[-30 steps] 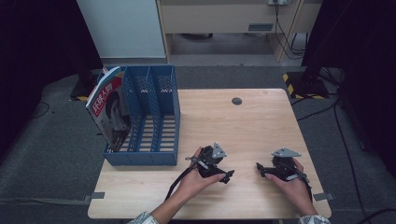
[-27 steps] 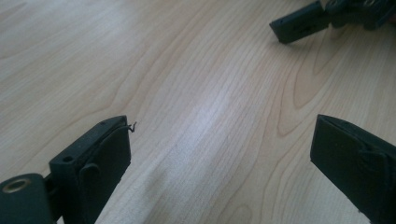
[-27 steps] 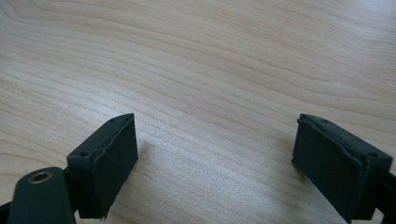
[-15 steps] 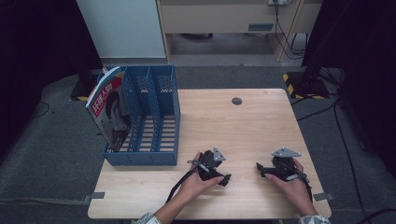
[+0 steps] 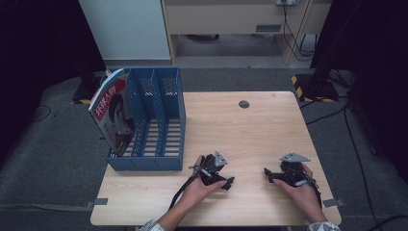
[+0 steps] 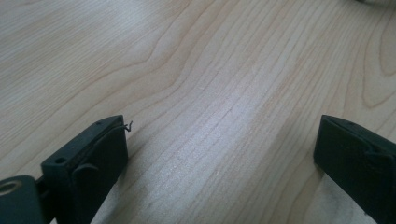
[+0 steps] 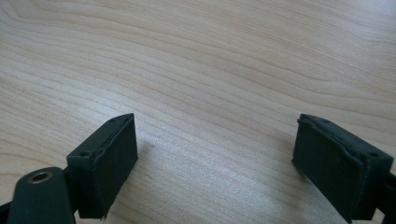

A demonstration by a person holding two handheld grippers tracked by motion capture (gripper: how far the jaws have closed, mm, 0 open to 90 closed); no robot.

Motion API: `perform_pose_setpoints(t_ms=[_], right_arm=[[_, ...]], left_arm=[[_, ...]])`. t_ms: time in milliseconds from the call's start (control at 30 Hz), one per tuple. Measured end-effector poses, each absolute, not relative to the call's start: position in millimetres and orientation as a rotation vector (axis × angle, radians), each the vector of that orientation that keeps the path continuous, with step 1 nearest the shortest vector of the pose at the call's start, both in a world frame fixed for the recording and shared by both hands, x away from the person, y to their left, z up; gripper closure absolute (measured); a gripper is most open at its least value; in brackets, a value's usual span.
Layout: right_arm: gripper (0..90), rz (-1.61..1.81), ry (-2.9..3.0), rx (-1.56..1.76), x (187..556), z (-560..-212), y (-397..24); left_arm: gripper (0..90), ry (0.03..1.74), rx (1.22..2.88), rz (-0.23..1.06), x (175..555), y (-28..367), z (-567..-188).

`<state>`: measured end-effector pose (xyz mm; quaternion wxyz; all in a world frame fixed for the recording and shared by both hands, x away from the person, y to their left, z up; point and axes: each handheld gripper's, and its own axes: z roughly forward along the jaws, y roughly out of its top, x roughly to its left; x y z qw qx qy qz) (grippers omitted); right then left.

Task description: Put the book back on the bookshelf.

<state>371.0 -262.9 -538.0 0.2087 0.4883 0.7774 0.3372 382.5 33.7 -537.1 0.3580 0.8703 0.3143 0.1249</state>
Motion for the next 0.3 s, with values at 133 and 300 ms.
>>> perform_pose_setpoints(t_ms=[133, 300], right_arm=[[14.1, 0.938, 2.162, 1.356, 370.9, -538.0, -262.8], [14.1, 0.94, 2.161, 1.355, 370.1, -538.2, -262.3]], left_arm=[[1.4, 0.811, 2.248, 0.328, 383.0, 33.9, -537.2], [0.8, 0.818, 2.249, 0.33, 383.0, 33.8, -537.2]])
